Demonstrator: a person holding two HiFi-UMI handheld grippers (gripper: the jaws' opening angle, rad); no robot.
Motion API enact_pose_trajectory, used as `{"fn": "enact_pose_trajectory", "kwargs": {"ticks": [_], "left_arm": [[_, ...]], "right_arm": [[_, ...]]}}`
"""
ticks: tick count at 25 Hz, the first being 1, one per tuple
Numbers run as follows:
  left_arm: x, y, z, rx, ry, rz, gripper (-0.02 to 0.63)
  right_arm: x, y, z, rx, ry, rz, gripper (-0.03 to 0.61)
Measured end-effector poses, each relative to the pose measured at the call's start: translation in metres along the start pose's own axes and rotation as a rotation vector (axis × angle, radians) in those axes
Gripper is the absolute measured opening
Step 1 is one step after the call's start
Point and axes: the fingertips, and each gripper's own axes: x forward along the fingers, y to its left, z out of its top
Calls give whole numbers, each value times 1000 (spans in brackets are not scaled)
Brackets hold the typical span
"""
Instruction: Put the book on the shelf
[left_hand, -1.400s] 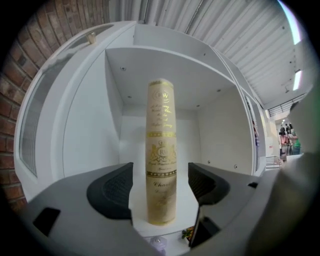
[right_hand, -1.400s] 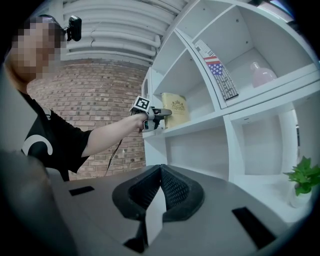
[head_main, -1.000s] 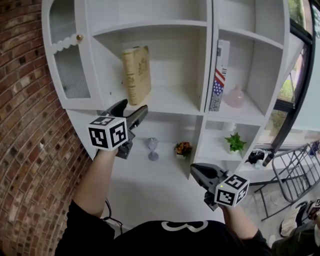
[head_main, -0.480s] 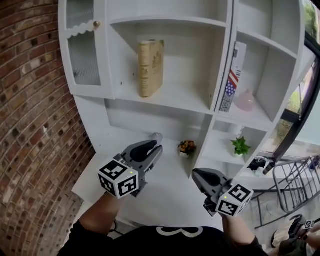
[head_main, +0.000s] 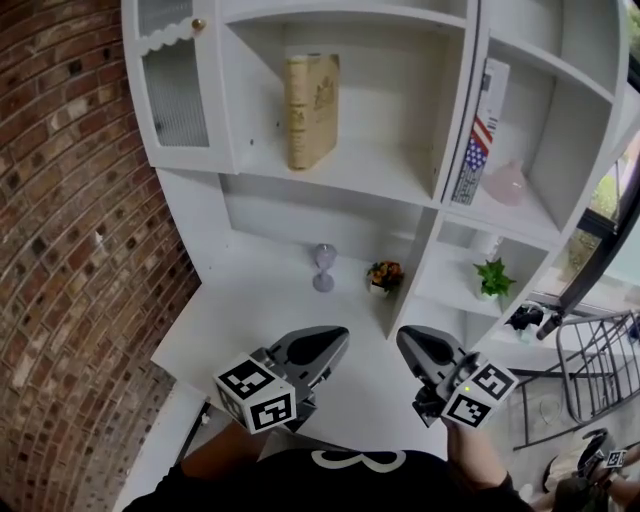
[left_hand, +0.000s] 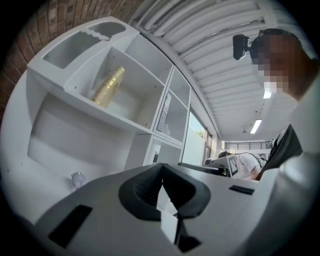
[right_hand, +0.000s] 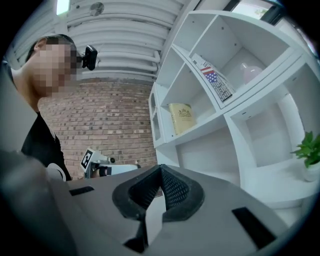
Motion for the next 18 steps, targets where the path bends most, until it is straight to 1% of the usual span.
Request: {"fn": "enact_pose_trajectory", "kwargs": {"ticks": [2,7,10,18], "left_arm": [[-3,-2,-8,-26,11,-4,3],[-9,-9,-20,-62,23,-16,3],[-9,-12,-19,-79,23,-16,3],[-7,-11,-24,-73,44,-19,3]], "right_arm": [[-3,0,-1,19,-9,2,11],[-9,2,-14,89,-5,10,11],[-10,6,-17,73,-1,15,9],[-10,11,-33,87,10,31,10]]}}
